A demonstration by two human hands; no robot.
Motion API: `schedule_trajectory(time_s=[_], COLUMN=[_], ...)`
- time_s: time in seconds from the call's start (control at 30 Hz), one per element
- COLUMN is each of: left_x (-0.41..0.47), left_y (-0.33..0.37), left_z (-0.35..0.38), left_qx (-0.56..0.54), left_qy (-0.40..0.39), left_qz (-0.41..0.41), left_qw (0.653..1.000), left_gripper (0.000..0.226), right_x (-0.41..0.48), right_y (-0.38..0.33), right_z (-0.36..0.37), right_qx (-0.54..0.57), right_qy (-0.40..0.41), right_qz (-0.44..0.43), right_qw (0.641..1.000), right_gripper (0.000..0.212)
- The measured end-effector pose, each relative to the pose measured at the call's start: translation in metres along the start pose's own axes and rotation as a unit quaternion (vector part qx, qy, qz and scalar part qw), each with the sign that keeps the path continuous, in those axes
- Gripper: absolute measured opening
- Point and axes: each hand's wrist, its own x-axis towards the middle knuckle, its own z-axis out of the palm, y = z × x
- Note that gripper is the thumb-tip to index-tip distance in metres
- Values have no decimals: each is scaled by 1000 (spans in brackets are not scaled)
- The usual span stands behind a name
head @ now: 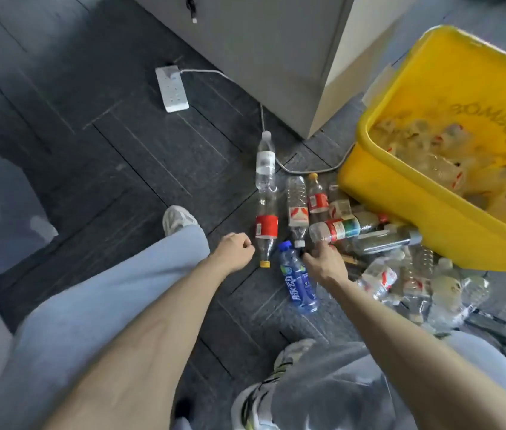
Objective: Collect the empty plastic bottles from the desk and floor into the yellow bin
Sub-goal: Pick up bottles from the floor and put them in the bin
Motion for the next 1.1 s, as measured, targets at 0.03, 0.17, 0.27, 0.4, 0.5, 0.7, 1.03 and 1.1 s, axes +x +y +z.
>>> schedule_trajectory(time_s=[0.03, 0.17, 0.27, 0.4, 0.5, 0.7, 1.03, 1.1], left_x=[10, 44, 61, 78, 83, 80, 100, 113], left_y=[-1, -9, -17, -26, -33, -32, 5, 10], left_z=[9, 43, 62, 78, 83, 79, 84, 88], left_qx=[-2, 9, 25, 40, 42, 27, -55, -89], left_qy=[-6, -25, -37, -42, -42, -20, 19, 46], left_qz=[-4, -10, -14, -12, -15, -47, -87, -106], left_qw=[1000, 1000, 999, 998, 998, 998, 995, 989], left_gripper=[28, 29, 29, 31, 32, 33, 54, 58], right_x=[8, 32, 51, 64, 68, 61, 34, 33], right_y=[7, 32, 43, 57, 65, 66, 74, 76], right_z=[13, 55, 76, 100, 112, 107, 35, 24], right_qx=[-3, -17, -22, -5, -16, 28, 160, 179], right_qy=[-15, -45, -64, -91, -98, -94, -47, -25], right_qz=[12, 34, 58, 100, 109, 96, 30, 22], right_qw=[1000, 998, 996, 991, 989, 991, 986, 983], right_gripper=[44, 46, 52, 75, 79, 84, 67, 63])
